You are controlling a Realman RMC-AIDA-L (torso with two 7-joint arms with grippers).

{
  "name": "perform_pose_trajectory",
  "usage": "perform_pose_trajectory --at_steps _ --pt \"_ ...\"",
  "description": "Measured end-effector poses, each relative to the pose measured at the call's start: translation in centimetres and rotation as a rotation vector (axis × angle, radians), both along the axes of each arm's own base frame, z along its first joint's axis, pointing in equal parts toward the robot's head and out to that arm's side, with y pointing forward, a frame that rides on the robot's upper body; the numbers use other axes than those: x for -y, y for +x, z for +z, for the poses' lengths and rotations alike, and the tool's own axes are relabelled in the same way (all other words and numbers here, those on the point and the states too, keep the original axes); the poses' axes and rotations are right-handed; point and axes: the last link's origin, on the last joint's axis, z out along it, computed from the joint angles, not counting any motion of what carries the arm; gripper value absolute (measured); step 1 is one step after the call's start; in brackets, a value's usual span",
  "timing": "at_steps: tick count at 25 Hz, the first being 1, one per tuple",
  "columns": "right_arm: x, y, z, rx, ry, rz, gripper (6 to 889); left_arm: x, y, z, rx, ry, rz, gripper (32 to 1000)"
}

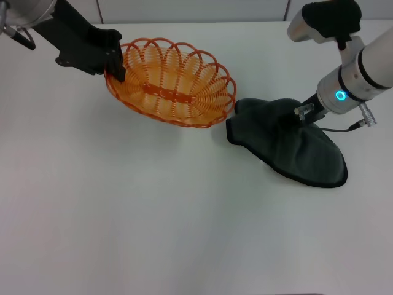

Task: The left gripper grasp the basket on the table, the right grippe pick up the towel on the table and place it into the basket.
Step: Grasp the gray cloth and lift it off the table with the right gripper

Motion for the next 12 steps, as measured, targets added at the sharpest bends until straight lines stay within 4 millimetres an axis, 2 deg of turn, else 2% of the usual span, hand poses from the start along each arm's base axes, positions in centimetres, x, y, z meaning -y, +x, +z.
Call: perform_pose_trajectory --at_steps 7,12 --pt "-0.2 -0.2 0.0 0.001 0.005 0.012 165 0.1 -0.5 0.0 0.0 0.003 0.008 95" --pt "-0.8 -1.0 0.5 -0.001 0.018 0.046 166 0.4 -1.9 0.3 -0.004 0.009 0.039 95"
